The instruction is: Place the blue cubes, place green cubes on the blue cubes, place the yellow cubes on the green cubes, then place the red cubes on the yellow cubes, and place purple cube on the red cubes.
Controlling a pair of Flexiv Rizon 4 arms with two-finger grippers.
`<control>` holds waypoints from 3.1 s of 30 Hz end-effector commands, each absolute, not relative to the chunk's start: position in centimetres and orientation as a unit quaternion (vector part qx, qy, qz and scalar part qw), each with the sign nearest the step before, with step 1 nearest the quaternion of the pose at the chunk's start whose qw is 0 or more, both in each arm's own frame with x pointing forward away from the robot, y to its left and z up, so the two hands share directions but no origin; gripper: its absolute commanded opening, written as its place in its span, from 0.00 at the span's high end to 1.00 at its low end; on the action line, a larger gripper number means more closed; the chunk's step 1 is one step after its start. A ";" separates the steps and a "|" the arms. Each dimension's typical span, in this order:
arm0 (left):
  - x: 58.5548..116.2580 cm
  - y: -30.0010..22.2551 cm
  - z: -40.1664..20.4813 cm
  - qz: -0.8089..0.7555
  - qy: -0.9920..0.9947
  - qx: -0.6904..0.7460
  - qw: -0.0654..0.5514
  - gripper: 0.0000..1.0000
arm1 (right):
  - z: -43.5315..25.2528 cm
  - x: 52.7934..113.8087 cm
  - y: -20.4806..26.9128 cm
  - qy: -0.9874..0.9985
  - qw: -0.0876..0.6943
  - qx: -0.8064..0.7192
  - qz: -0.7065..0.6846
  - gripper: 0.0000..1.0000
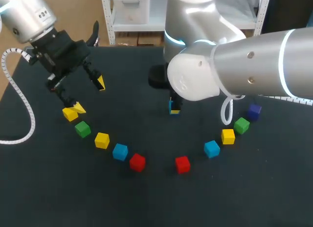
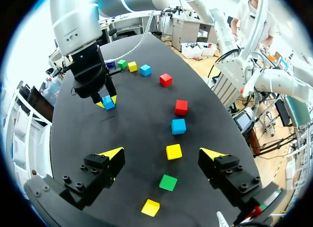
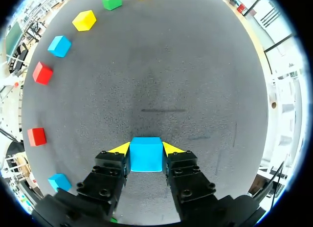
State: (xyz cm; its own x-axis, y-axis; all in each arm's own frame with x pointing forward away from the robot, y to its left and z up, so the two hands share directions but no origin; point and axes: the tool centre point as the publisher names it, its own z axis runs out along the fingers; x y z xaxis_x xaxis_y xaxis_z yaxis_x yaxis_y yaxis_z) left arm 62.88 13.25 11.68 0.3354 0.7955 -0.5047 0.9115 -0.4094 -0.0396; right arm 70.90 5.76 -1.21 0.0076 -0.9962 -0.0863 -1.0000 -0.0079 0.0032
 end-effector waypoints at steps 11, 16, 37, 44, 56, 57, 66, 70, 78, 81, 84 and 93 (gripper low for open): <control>62.9 13.3 11.7 -0.229 0.528 0.808 0.126 0.00 | -1.4 71.3 5.8 0.706 0.023 -0.707 0.034 0.52; 62.9 13.3 11.7 -0.229 0.528 0.808 0.126 0.00 | -1.5 71.4 5.8 0.707 0.022 -0.706 0.035 0.31; 62.9 13.3 11.7 -0.229 0.528 0.808 0.126 0.00 | 4.0 69.9 2.1 0.707 0.046 -0.705 0.041 0.00; 62.9 13.3 11.7 -0.229 0.528 0.808 0.126 0.00 | 6.6 67.3 -0.5 0.683 0.051 -0.726 0.050 0.00; 62.9 13.3 11.7 -0.229 0.528 0.808 0.126 0.00 | 7.6 60.0 -4.0 0.642 0.037 -0.762 0.073 0.00; 62.9 13.3 11.7 -0.229 0.528 0.808 0.126 0.00 | 7.6 59.4 -4.1 0.637 0.035 -0.767 0.072 0.00; 62.9 13.3 11.7 -0.229 0.528 0.808 0.126 0.00 | 6.7 55.1 -5.2 0.619 0.016 -0.782 0.075 0.00; 62.9 13.3 11.7 -0.229 0.528 0.808 0.126 0.00 | 5.6 53.9 -5.3 0.606 0.005 -0.792 0.066 0.00; 62.9 13.3 11.7 -0.229 0.528 0.808 0.126 0.00 | 3.3 53.8 -5.0 0.602 0.004 -0.796 0.063 0.00; 62.9 13.3 11.7 -0.229 0.528 0.808 0.126 0.00 | 2.7 54.1 -4.8 0.599 0.009 -0.798 0.063 0.00; 62.9 13.3 11.7 -0.229 0.528 0.808 0.126 0.00 | 2.2 54.4 -4.6 0.596 0.009 -0.800 0.062 0.00; 62.9 13.3 11.7 -0.229 0.528 0.808 0.126 0.00 | 0.8 54.9 -4.3 0.591 0.000 -0.804 0.061 0.00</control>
State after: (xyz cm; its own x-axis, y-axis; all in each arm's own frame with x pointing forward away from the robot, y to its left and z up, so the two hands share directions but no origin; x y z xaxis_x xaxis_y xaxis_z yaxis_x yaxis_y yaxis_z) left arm 62.88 13.25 11.68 0.3354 0.7955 -0.5047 0.9115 -0.4094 -0.0396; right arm 54.37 -4.73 1.25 0.2926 -0.9511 -0.0992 -0.9520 -0.2995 0.0632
